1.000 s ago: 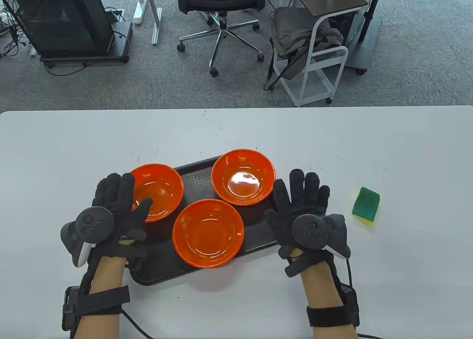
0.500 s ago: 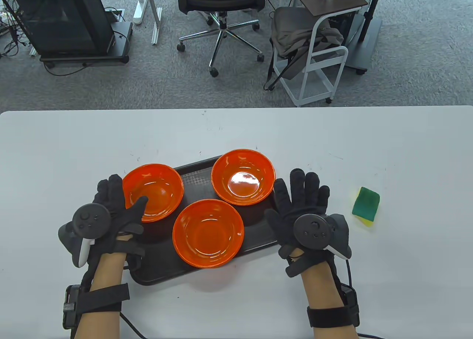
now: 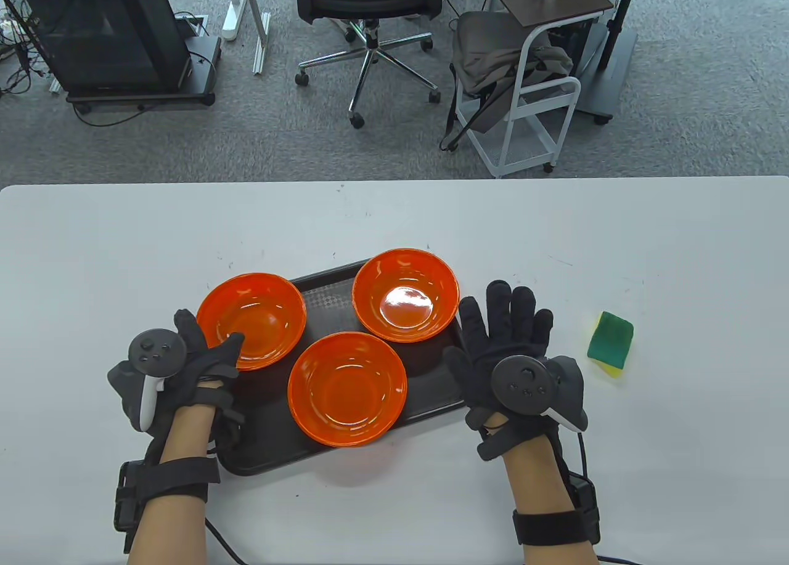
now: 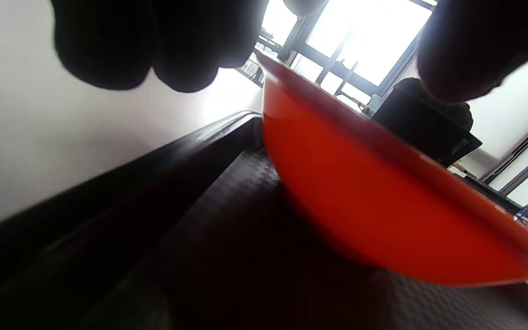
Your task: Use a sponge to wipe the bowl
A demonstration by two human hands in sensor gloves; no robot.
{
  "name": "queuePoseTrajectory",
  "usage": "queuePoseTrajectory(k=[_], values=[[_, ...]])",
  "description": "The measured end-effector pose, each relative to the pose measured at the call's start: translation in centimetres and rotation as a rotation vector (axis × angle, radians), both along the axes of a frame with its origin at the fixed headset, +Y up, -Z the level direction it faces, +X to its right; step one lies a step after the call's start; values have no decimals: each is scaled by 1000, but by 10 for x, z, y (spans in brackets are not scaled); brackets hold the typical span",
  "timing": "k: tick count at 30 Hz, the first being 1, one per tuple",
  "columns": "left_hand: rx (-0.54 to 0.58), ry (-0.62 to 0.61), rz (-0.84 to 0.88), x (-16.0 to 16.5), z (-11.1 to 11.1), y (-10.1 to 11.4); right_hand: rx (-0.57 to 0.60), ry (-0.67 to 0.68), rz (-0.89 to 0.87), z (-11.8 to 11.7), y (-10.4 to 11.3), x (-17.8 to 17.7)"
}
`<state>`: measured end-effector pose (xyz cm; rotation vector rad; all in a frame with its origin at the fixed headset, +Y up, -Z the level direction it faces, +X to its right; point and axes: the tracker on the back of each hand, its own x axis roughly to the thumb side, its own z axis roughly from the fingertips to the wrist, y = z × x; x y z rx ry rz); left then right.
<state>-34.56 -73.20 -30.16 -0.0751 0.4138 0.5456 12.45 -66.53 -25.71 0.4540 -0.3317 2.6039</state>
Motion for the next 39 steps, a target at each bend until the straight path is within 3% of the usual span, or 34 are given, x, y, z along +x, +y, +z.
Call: queuePoseTrajectory(k=[7,14,20,27,34,39], values=[[-65,5,-33,1,-5,-12,-3,-9,-1,-1,0,1],[-12,89,34,-4,-4,-21,-3,-13,-1,0,0,1],[-31,143,223,-14,-2,-29,-19,-7,4,0,-2,0],[-10,170,302,-22,0,-32,-30,-9,12,-1,-2,0],[99,175,421,-30,5,-12,-35,-24,12,-1,-2,3],[182,52,402,-17,8,15,-54,-34,18,-2,-3,4]])
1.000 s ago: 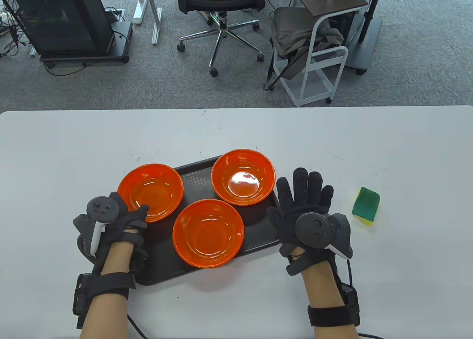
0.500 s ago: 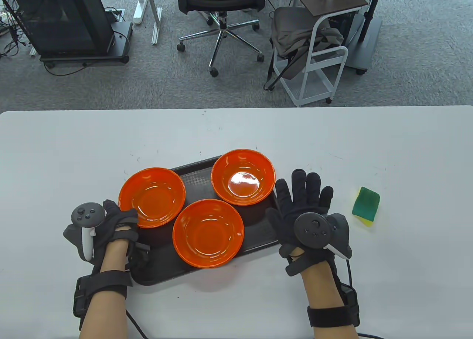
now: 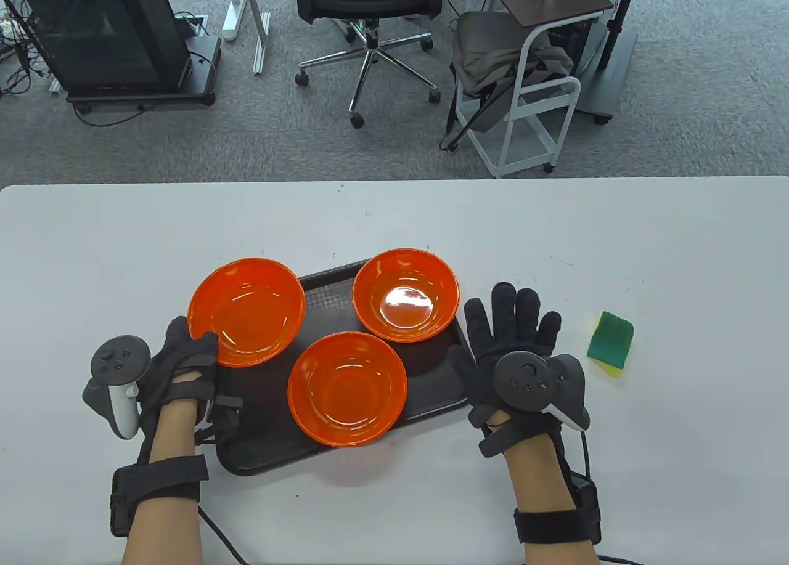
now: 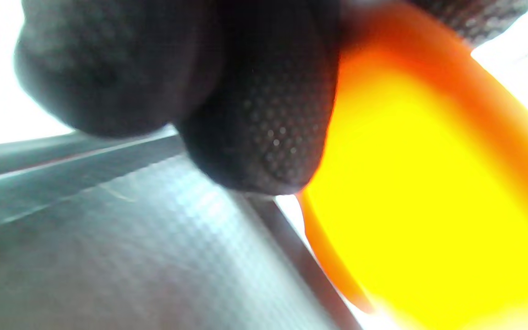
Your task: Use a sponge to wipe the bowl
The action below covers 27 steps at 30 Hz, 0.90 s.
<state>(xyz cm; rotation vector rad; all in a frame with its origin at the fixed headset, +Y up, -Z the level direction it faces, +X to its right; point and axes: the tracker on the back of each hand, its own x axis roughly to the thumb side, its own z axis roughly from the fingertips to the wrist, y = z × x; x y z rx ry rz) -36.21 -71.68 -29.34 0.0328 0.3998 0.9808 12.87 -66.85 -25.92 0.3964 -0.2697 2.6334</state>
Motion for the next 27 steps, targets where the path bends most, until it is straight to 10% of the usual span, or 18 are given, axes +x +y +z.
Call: queuePoseTrajectory(k=[9,27], values=[[145,-226,-31,31,20,41,-32,-12,4,-3,-3,4],[115,-290,-17,39,20,35,-224,-353,-82,-18,-48,102]])
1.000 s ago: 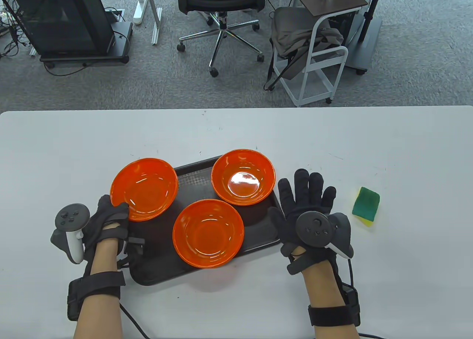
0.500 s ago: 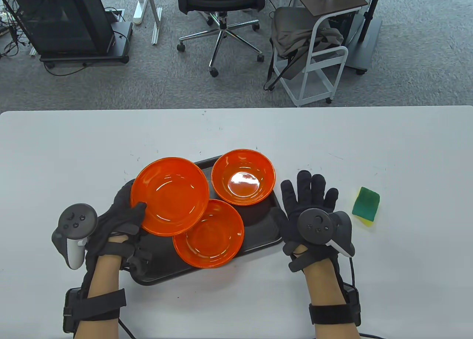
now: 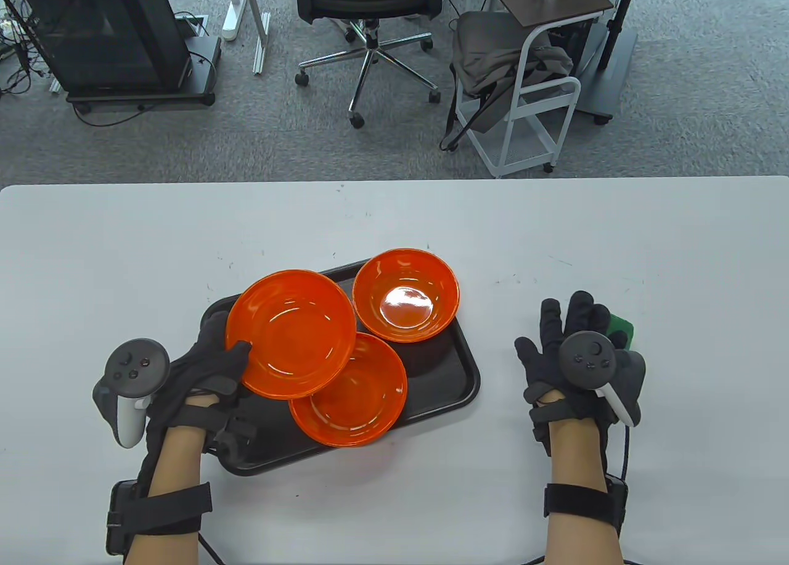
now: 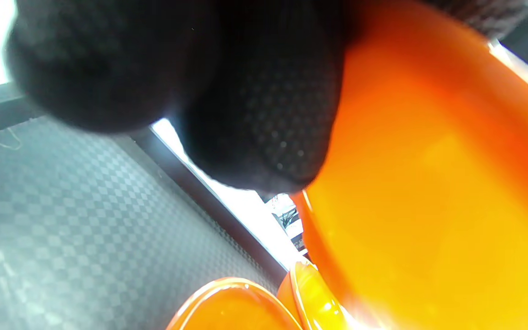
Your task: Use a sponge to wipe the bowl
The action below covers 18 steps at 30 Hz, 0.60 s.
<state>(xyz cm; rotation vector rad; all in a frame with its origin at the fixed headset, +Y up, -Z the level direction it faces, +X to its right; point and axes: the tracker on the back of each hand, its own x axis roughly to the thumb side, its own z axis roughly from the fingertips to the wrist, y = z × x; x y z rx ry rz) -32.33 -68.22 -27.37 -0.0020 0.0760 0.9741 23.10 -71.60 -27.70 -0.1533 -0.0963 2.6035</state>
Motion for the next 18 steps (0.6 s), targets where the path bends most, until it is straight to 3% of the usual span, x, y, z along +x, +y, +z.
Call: queuePoseTrajectory(k=[6,11,18], values=[[1,-16,-6,2,0,1,-122,-190,31,-6,-25,45],[14,-22,9,2,1,4,-298,-200,168,-16,-47,68],[31,-9,-24,1,2,8,-315,-124,303,-34,-50,76]])
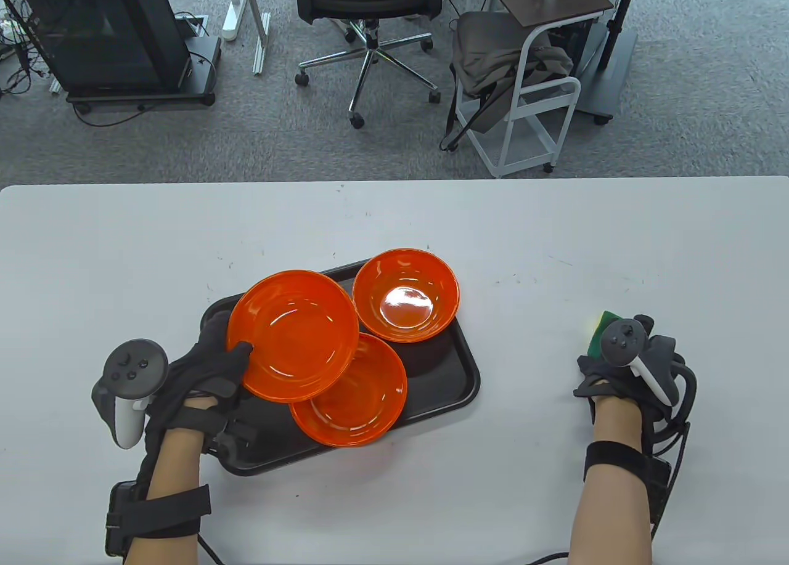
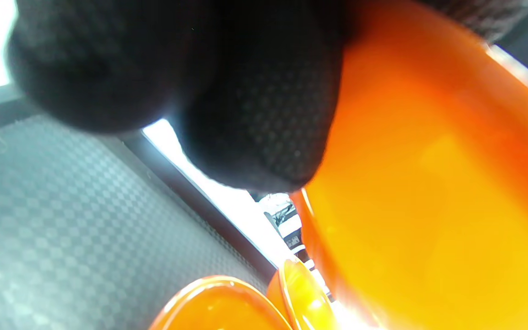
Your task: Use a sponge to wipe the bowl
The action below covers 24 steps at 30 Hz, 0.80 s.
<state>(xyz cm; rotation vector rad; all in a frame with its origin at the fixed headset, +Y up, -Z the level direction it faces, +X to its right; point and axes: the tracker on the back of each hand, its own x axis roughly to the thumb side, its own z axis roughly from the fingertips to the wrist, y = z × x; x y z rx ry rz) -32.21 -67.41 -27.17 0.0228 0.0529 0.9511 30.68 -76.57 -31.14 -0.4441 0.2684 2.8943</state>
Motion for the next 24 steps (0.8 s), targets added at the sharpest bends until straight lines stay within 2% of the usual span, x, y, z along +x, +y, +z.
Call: queuePoseTrajectory(k=[3,5,10,16,21,24], values=[[2,6,-7,0,1,0,-46,26,30,-7,-2,-2],[-9,-4,15,0,0,-1,-13,22,35,-10,-2,-3],[-6,0,15,-1,1,0,-26,57,136,-15,0,-6],[-1,11,-1,-3,1,0,22,72,105,-15,12,-7],[-8,8,23,-3,1,-1,136,83,53,-4,34,-12],[-16,2,28,-3,2,-1,245,105,-42,10,45,-22]])
